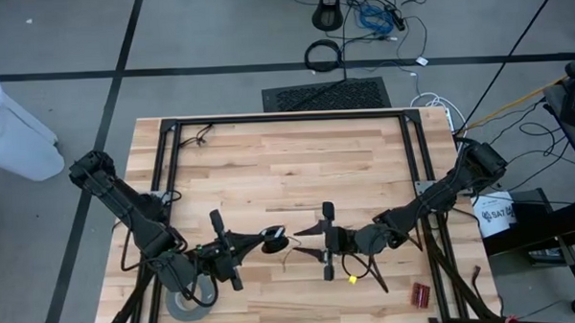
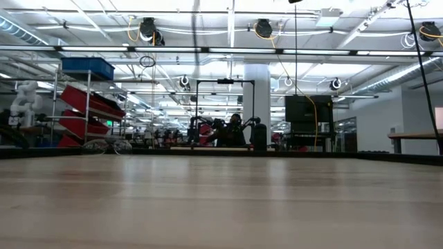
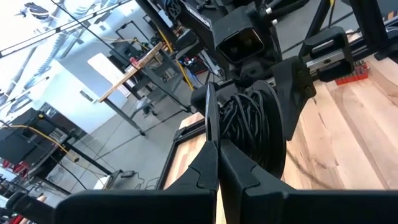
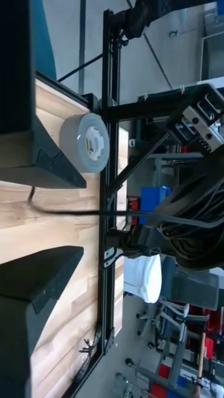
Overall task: Coil cords
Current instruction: Uncoil the black wire from the spool
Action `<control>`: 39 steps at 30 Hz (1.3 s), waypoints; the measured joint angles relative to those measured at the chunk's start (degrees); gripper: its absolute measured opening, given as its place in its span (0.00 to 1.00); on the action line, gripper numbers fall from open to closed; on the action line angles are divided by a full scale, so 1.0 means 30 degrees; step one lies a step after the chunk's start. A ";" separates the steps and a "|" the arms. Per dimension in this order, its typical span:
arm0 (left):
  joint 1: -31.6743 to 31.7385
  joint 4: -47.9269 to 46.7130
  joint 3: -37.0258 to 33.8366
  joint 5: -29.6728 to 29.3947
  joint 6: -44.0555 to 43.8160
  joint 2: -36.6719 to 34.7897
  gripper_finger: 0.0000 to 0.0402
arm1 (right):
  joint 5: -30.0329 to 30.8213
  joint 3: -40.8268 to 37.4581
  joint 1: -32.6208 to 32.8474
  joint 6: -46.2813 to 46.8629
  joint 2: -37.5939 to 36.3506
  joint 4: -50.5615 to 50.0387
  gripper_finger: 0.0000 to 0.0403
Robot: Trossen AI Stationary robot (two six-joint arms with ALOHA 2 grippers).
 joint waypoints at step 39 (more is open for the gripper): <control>0.0015 -0.0893 -0.0015 0.0152 -0.0991 0.0000 0.00 | -0.1512 0.0000 0.1064 -0.1759 -0.0015 0.3325 0.06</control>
